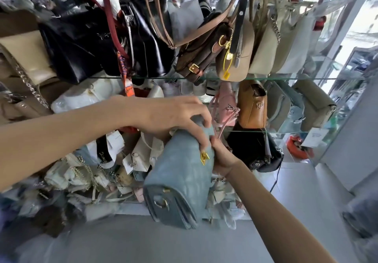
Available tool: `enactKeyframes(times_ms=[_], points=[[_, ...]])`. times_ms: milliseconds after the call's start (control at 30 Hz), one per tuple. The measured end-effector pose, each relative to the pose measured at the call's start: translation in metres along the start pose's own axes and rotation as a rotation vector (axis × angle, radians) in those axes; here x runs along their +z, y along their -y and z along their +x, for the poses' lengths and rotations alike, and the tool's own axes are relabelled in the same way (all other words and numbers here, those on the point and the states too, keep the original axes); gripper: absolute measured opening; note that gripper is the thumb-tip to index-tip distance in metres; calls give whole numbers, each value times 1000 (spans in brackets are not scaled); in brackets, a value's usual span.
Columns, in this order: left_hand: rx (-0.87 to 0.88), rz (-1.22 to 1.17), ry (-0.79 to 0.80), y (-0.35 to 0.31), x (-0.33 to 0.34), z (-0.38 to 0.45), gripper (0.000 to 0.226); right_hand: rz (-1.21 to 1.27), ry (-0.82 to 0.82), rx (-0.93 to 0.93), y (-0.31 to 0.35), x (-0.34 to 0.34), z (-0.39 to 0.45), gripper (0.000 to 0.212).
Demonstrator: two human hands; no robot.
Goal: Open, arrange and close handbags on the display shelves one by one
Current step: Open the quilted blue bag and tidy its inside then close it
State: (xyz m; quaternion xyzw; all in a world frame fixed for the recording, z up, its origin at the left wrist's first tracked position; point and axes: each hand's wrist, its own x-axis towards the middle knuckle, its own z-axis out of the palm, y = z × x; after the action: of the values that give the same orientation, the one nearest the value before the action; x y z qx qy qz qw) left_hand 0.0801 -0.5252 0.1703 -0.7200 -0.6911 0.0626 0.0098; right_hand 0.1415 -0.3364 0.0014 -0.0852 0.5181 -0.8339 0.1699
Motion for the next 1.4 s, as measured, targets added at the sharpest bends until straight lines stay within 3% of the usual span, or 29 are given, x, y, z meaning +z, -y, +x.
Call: enactKeyframes(times_ms=[67, 200, 300, 400, 533, 733, 867, 1067, 1167, 1267, 1333, 1400], points=[[-156, -28, 18, 7, -9, -7, 66, 48, -42, -31, 6, 1, 1, 73], [-576, -420, -7, 15, -13, -16, 36, 161, -190, -91, 13, 10, 7, 97], [-699, -597, 53, 34, -12, -29, 52, 177, -275, -167, 17, 12, 7, 108], [-832, -831, -31, 43, -9, -41, 30, 159, -357, -296, 24, 6, 2, 108], [-879, -1250, -21, 55, 2, -50, 83, 73, -473, -364, 34, 0, -9, 96], [-831, -797, 8, 45, 41, -28, 88, 151, -541, -319, 20, -5, -14, 79], [-823, -850, -21, 47, 49, -23, 83, 196, -568, -266, 5, -15, -13, 70], [-836, -844, 32, 56, 52, -23, 83, 244, -598, -265, -8, -16, -5, 84], [-891, -921, -126, 53, 63, -22, 85, 321, -644, -272, -12, -14, 12, 75], [-1053, -898, -391, 46, 79, -16, 84, 399, -757, -240, -10, 0, 36, 91], [-1168, -843, -480, 43, 88, -8, 76, 352, -791, -186, -13, 15, 51, 97], [-1235, -787, -521, 43, 93, 2, 73, 254, -797, -100, -19, 29, 68, 87]])
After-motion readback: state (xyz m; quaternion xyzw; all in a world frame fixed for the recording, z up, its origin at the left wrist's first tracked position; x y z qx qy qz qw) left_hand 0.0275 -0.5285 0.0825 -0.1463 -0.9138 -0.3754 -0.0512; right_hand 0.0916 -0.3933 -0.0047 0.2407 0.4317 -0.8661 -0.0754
